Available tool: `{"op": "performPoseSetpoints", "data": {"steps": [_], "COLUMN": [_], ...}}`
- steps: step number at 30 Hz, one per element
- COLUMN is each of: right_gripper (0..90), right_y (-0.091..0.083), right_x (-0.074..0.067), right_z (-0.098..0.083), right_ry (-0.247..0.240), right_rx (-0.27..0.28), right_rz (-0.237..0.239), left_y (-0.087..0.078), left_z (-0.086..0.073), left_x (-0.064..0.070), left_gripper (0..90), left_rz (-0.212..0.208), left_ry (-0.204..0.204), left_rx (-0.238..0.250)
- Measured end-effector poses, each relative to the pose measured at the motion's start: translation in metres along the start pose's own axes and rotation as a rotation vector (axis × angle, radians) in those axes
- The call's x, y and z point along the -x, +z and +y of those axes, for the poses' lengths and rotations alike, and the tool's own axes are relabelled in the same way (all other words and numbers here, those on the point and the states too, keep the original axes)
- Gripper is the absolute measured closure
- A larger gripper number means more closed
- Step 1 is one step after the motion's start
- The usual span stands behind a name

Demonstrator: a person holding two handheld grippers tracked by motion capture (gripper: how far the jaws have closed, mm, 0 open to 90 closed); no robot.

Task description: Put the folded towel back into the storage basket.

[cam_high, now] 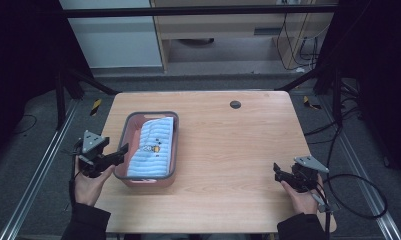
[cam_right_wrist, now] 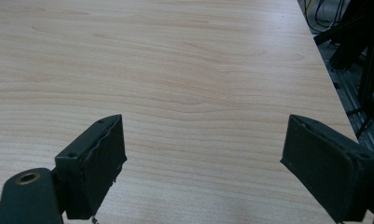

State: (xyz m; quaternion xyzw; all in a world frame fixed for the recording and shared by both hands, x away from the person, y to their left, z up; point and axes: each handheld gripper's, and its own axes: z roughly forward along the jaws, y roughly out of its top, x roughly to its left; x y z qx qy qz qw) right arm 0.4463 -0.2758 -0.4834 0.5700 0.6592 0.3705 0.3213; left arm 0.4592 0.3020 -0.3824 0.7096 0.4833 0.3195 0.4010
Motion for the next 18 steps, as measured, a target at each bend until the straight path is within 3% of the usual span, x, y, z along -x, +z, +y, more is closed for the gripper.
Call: {"op": "performPoseSetpoints", "data": {"steps": [6,18], "right_gripper": [12.6,12.0], "right_y": [-0.001,-0.003], "right_x": [-0.001,-0.001], "right_z": [0.000,-0.001], "right_ry": [-0.008,-0.017], "right_rx": [0.003,0.008], "right_rz": [0.001,0.006], "left_y": [-0.004,-0.006], "left_z": [-0.016,-0.048], "left_x": [-0.017,-0.053], "left_gripper": [24.0,22.7], "left_rz": [-0.009,0.065], "left_ry": [-0.055,-0.117], "left_rx": [-0.019,-0.050]}}
